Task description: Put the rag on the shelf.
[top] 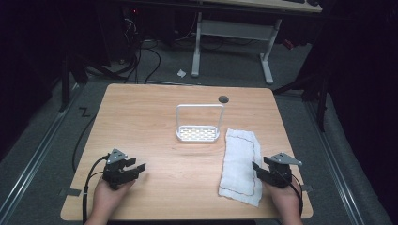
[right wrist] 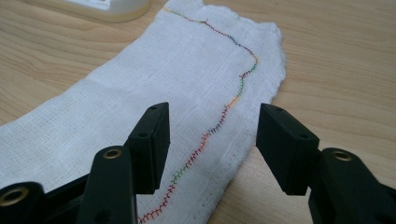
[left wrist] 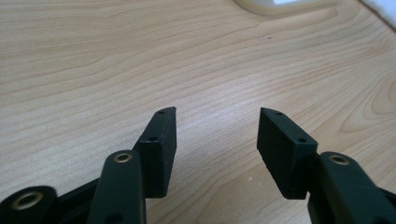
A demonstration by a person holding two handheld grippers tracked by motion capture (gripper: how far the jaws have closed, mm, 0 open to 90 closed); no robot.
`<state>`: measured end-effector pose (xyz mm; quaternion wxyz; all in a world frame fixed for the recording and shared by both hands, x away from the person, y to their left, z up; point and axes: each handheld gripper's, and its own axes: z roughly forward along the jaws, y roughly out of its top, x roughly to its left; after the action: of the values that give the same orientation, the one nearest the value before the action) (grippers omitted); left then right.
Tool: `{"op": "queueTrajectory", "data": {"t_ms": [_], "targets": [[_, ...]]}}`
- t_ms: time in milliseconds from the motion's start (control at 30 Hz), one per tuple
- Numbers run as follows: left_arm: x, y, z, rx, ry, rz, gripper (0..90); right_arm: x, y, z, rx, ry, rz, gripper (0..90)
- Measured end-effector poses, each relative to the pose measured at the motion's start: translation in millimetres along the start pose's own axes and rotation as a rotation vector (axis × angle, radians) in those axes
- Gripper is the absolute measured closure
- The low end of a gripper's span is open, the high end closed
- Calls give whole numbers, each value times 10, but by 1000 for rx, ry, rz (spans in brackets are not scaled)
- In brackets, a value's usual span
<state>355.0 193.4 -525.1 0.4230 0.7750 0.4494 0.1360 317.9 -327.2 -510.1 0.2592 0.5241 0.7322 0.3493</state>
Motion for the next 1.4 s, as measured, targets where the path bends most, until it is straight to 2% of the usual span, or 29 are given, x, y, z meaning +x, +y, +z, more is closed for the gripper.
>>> {"op": "queueTrajectory", "data": {"t_ms": [133, 200, 267, 367, 400, 533, 633, 667, 733, 767, 800, 833, 900, 933, 1000, 1033, 1067, 1133, 1167, 1200, 1267, 1300, 1400], "targets": [[-44, 12, 9, -20, -9, 12, 455, -29, -34, -10, -13, -21, -14, 436], [-70, 13, 26, -11, 11, 33, 447, -67, -72, -11, -17, -29, -23, 432], [-79, -1, 37, -8, 17, 37, 441, -100, -91, -13, -24, -14, -9, 414], [-82, -21, 36, -19, 6, 13, 430, -139, -114, -32, -29, 11, 12, 427], [-89, -31, 37, -18, 8, 15, 429, -142, -124, -42, -25, 17, 26, 405], [-99, -49, 46, -13, 6, 18, 430, -125, -140, -43, -16, 14, 3, 395], [-100, -54, 45, -17, 4, 14, 427, -113, -146, -40, -18, 34, 0, 407], [-95, -54, 42, -23, -1, 9, 429, -111, -129, -42, -32, 19, 4, 447], [-92, -54, 40, -24, -6, 4, 432, -106, -115, -44, -33, 14, 11, 460], [-84, -56, 36, -27, -17, -6, 448, -93, -93, -52, -41, 15, 17, 525], [-84, -56, 36, -27, -17, -6, 454, -93, -93, -52, -41, 15, 17, 525], [-83, -59, 37, -30, -21, -12, 454, -78, -85, -59, -43, 15, 5, 569], [-81, -65, 35, -29, -25, -17, 468, -15, -52, -52, -37, 47, -18, 668], [-81, -68, 35, -28, -26, -18, 468, -15, -52, -52, -37, 47, -18, 668], [-86, -77, 40, -27, -24, -22, 469, 38, -18, -10, -17, 99, -3, 778], [-93, -80, 47, -25, -24, -27, 468, 110, 38, 73, 20, 128, -28, 846], [-93, -80, 47, -25, -24, -27, 468, 110, 38, 73, 20, 128, -28, 846], [-102, -74, 51, -24, -26, -22, 467, 168, 105, 174, 50, 136, -67, 900], [-108, -70, 50, -25, -26, -20, 467, 181, 185, 318, 84, 148, -60, 900], [-110, -69, 49, -25, -28, -19, 467, 181, 185, 318, 84, 148, -60, 900], [-110, -72, 46, -23, -31, -18, 470, 187, 234, 427, 109, 136, -73, 900], [-105, -75, 44, -23, -29, -17, 471, 170, 250, 528, 135, 135, -49, 900], [-91, -81, 42, -23, -32, -18, 475, 165, 226, 524, 130, 143, -36, 900]]}}
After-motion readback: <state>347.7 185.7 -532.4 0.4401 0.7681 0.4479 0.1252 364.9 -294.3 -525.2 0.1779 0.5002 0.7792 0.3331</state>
